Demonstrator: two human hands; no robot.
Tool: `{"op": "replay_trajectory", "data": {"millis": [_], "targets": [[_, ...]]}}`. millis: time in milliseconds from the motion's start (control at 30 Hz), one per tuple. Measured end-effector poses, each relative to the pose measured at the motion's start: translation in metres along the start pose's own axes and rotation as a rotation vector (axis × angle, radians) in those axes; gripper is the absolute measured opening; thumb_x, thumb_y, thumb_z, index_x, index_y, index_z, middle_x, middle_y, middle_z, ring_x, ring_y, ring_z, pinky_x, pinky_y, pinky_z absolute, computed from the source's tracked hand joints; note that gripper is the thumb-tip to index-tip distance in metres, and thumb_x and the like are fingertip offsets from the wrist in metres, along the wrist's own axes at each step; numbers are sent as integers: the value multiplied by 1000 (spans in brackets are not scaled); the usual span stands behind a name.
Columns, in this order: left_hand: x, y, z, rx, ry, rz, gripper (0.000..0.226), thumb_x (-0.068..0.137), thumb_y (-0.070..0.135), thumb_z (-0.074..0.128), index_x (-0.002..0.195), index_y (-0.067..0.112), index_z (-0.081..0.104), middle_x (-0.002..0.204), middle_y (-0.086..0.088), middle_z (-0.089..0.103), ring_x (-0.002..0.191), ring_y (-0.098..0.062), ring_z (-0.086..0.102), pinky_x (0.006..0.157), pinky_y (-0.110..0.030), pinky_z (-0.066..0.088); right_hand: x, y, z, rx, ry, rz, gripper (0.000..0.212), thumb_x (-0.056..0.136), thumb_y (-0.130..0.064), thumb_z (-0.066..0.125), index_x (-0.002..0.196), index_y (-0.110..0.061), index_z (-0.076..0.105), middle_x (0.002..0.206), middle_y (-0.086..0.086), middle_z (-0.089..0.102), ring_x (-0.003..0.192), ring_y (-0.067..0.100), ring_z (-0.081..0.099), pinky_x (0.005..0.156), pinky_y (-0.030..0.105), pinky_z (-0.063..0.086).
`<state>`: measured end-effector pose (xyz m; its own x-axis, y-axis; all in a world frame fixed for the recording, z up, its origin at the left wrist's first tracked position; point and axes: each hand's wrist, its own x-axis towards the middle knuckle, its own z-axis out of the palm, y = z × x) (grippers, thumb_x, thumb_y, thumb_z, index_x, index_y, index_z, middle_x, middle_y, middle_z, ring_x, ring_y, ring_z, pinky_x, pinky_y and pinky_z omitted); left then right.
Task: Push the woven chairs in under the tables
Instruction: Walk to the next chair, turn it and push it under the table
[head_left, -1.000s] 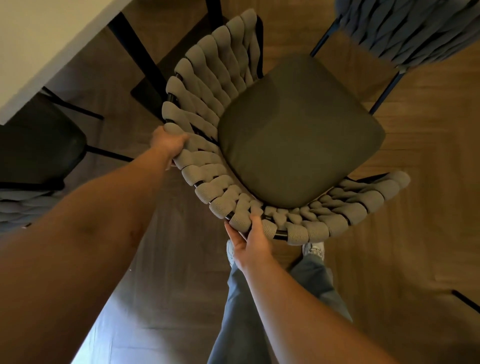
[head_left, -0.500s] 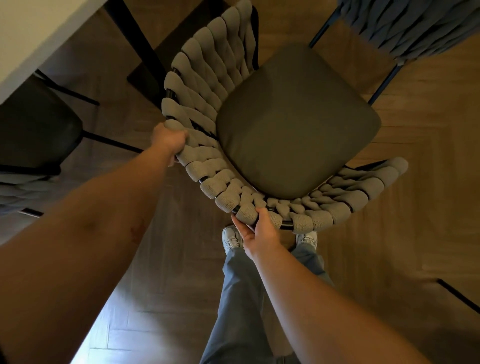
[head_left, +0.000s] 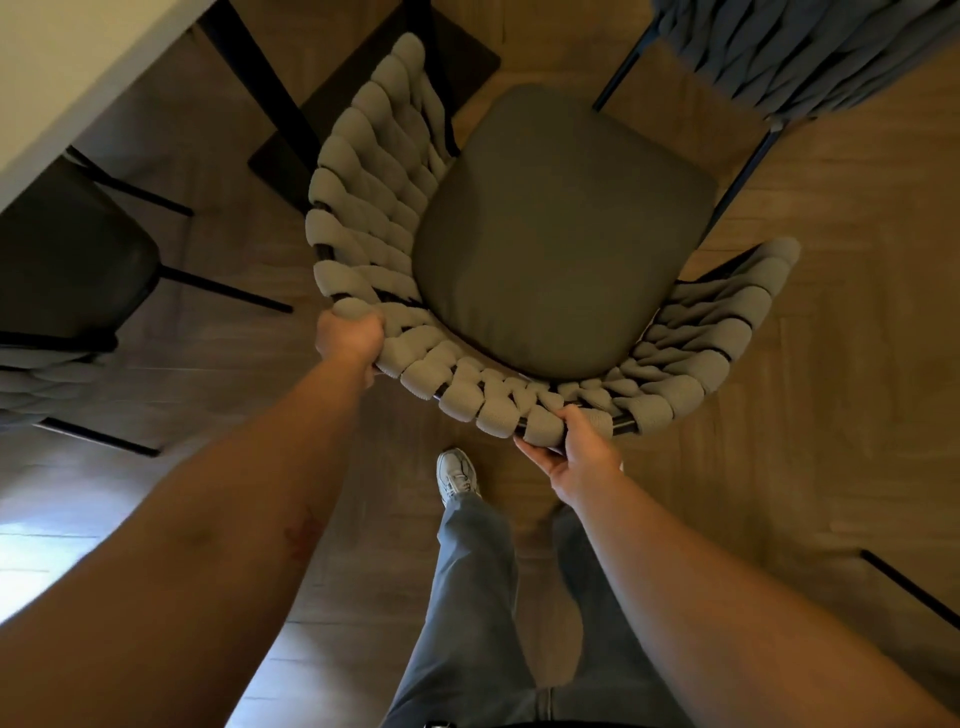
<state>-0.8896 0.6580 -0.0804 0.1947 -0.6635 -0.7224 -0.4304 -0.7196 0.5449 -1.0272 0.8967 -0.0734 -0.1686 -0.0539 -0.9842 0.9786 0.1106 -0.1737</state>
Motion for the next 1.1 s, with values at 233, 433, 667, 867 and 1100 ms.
{"op": "replay_trajectory", "data": {"millis": [233, 433, 667, 867, 1100], "targets": [[-37, -39, 28, -42, 138, -93, 62, 82, 22, 74, 137, 15, 45, 131, -16, 55, 110, -38, 62, 80, -56, 60, 17, -65, -30, -237, -4, -38, 31, 89, -16, 72, 116, -9, 59, 109, 22, 66, 92, 38, 71, 53, 45, 61], [-73, -63, 61, -162, 192, -168, 64, 84, 24, 74, 137, 9, 42, 127, -16, 56, 104, -35, 64, 78, -53, 62, 24, -129, -37, -456, -38, -55, 18, 91, -18, 70, 100, -7, 59, 104, 21, 63, 87, 38, 70, 42, 41, 59], [-102, -80, 94, -237, 160, -249, 49, 88, 24, 72, 126, 8, 45, 113, -17, 60, 97, -35, 66, 77, -46, 62, 23, -188, -32, -657, 13, -80, 24, 93, -31, 67, 89, -11, 54, 93, 20, 61, 76, 35, 69, 33, 38, 54], [-100, -83, 69, -379, 60, -246, 68, 73, 34, 86, 124, 9, 51, 111, -13, 68, 91, -30, 72, 59, -44, 63, 24, -172, -34, -536, 58, -130, 36, 85, -43, 73, 99, -13, 58, 94, 14, 65, 83, 30, 68, 54, 38, 58], [-46, -34, 15, -268, 104, -50, 84, 76, 37, 83, 144, 26, 34, 120, -1, 53, 88, -20, 60, 46, -33, 55, 31, -119, -18, -183, 20, -144, 28, 84, -28, 78, 91, -24, 51, 88, 11, 62, 79, 31, 64, 77, 57, 56]]}}
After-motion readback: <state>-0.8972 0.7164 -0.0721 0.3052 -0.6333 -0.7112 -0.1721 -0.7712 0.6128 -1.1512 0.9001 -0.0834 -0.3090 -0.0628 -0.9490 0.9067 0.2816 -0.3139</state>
